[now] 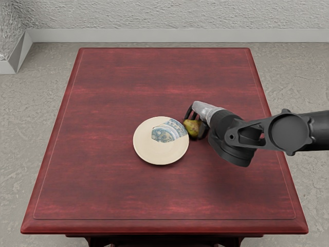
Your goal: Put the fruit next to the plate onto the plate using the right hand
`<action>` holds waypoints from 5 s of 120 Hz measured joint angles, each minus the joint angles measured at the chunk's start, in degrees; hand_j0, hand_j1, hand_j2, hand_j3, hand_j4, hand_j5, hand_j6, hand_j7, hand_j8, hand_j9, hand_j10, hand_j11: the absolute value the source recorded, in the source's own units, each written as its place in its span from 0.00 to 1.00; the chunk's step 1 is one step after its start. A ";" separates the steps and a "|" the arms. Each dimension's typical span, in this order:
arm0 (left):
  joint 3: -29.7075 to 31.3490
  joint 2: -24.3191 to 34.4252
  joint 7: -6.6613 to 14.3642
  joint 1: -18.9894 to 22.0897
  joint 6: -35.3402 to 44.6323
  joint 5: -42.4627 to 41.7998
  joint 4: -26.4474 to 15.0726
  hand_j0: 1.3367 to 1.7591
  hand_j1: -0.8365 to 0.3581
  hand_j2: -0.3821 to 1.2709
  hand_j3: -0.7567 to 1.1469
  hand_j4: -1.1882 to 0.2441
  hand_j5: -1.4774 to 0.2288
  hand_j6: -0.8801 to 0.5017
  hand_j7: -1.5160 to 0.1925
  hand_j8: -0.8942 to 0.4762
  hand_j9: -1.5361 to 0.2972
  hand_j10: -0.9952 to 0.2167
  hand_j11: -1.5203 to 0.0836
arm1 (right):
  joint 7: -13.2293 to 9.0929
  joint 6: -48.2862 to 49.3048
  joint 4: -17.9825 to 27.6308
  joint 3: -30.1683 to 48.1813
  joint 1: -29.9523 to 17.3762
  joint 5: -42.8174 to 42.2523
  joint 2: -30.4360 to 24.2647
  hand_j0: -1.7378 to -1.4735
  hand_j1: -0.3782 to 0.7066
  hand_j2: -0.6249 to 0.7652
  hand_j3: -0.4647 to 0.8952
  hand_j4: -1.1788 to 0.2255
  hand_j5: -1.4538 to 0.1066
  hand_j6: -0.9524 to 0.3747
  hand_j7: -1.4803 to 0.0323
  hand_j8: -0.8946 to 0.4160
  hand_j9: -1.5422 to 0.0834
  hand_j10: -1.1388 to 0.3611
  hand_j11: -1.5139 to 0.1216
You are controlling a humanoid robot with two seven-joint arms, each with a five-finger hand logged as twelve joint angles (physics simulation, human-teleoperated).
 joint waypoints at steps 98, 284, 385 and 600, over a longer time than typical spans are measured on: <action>0.00 0.00 0.00 0.00 0.00 -0.01 -0.01 0.76 0.98 0.23 0.40 0.82 0.86 0.63 0.88 0.65 0.83 0.81 0.94 | 0.02 -0.37 -0.01 -0.04 -0.05 -0.51 0.05 0.31 0.59 0.56 0.34 0.43 0.44 0.36 0.47 0.34 0.47 0.36 0.45; 0.00 0.00 0.00 0.00 0.00 0.07 0.00 0.76 0.98 0.23 0.40 0.82 0.86 0.63 0.88 0.65 0.83 0.81 0.94 | 0.04 0.04 10.42 1.55 11.87 5.80 -10.41 0.30 0.60 0.67 0.34 0.40 0.39 0.35 0.43 0.33 0.45 0.34 0.43; 0.00 0.00 0.00 0.61 0.00 0.08 0.08 0.76 0.98 0.23 0.40 0.82 0.86 0.63 0.88 0.65 0.83 0.81 0.94 | 0.08 0.68 5.83 2.63 18.43 14.71 4.46 0.30 0.61 0.68 0.34 0.41 0.39 0.35 0.44 0.34 0.44 0.34 0.42; 0.00 0.00 0.00 0.35 0.00 0.08 0.06 0.76 0.98 0.23 0.40 0.82 0.86 0.63 0.88 0.65 0.83 0.81 0.94 | 0.07 53.84 12.59 56.75 -22.17 36.81 -24.65 0.30 0.03 0.45 0.34 0.84 0.93 0.72 0.98 0.68 0.95 0.76 0.92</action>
